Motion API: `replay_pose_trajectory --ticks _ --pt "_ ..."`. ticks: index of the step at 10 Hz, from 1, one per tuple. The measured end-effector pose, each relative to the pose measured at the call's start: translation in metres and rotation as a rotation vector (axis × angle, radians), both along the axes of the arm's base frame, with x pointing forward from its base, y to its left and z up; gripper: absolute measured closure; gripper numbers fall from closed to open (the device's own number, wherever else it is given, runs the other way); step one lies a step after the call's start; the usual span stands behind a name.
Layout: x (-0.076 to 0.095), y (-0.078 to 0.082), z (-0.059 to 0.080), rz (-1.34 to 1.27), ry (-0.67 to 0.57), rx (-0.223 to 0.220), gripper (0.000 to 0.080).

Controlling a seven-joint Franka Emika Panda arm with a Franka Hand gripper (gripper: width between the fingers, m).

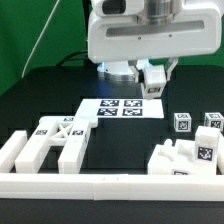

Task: Assemble chair

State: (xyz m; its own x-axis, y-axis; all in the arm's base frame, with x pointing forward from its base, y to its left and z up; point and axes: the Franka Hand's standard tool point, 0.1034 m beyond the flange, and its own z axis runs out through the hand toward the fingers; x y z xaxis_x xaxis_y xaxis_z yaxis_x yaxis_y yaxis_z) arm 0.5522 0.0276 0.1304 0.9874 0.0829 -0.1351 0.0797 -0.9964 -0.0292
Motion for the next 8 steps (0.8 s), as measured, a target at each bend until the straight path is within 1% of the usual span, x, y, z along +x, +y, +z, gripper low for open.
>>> replay_pose_trajectory --ticks 1,2,3,4,5,6,7,8 --pt "0.005 -0.001 0.001 -0.002 -0.094 -0.002 0.0515" --pt "0.011 0.003 -0.006 -0.002 -0.214 0.002 0.0515" --pt "0.024 0.001 -0.003 0.049 -0.295 0.003 0.0515" --pt "0.044 -0.005 0.008 0.111 -0.439 -0.024 0.0515" --pt "0.043 -0.01 0.007 0.102 -0.516 -0.042 0.0515" --pt "0.042 -0.017 0.008 0.114 -0.591 -0.068 0.0515" --pt "0.041 -0.022 0.007 0.115 -0.64 -0.085 0.0515" --pt "0.039 -0.02 0.002 0.087 -0.6 -0.07 0.0515"
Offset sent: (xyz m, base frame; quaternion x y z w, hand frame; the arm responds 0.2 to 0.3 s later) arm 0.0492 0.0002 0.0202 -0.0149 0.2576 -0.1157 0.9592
